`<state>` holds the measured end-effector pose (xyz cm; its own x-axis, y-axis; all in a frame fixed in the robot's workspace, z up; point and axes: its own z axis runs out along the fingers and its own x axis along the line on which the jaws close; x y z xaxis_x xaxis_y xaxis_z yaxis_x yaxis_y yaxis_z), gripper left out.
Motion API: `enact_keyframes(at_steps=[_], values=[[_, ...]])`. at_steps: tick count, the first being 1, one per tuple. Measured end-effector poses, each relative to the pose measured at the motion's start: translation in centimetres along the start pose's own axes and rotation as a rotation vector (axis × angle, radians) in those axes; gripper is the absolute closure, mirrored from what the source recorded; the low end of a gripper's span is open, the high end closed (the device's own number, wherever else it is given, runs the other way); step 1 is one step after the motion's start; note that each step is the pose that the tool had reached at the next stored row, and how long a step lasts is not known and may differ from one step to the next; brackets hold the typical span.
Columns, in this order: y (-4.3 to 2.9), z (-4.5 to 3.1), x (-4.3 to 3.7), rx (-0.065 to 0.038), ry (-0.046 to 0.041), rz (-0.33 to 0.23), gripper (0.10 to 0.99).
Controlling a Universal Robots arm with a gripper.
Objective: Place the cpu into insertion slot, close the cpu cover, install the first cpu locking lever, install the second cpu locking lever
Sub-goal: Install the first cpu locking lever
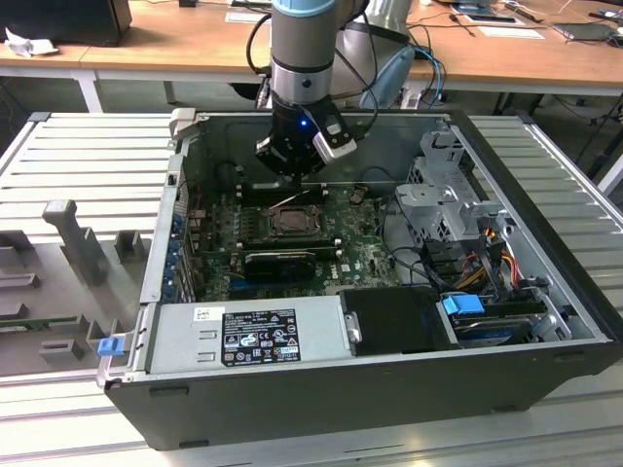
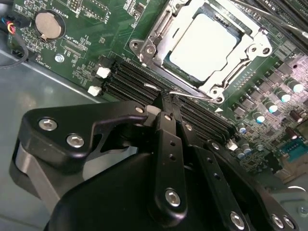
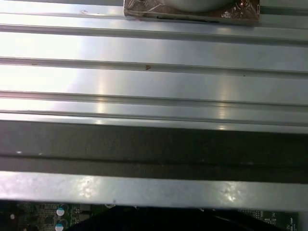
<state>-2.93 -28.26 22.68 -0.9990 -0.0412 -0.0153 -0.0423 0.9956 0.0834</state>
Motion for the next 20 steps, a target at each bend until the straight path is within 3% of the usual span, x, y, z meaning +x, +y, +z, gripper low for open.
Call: enact_keyframes(at_steps=[20], values=[[-0.18, 1.44, -0.6, 0.0, -0.0006, 0.0, 0.98]])
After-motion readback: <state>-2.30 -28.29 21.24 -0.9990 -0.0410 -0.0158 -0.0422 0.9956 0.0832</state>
